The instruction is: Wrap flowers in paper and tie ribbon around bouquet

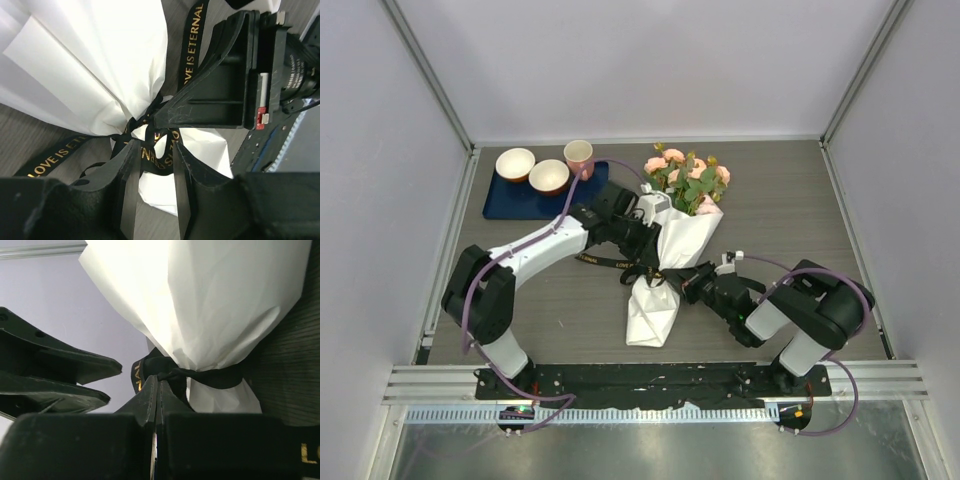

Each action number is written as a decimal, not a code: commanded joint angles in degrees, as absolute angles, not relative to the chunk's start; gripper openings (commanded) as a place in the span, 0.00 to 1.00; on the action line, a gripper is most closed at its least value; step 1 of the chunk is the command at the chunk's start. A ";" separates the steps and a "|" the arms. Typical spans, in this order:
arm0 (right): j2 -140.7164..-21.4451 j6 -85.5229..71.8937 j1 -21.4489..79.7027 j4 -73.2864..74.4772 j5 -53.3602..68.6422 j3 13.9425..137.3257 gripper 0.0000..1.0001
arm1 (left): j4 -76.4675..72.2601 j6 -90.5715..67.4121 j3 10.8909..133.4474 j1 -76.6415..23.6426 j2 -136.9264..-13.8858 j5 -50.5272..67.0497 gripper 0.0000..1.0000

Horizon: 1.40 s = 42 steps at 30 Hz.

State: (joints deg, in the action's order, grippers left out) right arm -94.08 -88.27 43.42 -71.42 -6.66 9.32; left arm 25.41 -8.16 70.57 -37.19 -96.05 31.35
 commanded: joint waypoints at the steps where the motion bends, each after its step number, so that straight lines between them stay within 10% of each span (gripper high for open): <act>1: -89.40 -88.24 42.89 -71.38 -6.68 10.37 0.00 | 25.05 0.52 70.93 -39.02 -95.27 28.31 0.37; 17: -86.40 -89.65 41.48 -70.14 -6.86 8.70 0.00 | 25.58 5.63 72.69 -44.03 -100.98 23.82 0.40; 26: -83.32 -88.60 41.22 -65.74 -6.42 7.56 0.00 | 19.96 2.47 69.96 -43.95 -99.67 19.60 0.01; 31: -77.90 -84.74 41.22 -58.29 -3.79 7.12 0.33 | 16.27 -2.37 68.47 -43.16 -98.35 22.85 0.00; 42: -52.22 -52.86 40.87 -5.15 -1.67 18.53 0.58 | 14.41 -10.28 67.32 -41.57 -98.61 30.58 0.00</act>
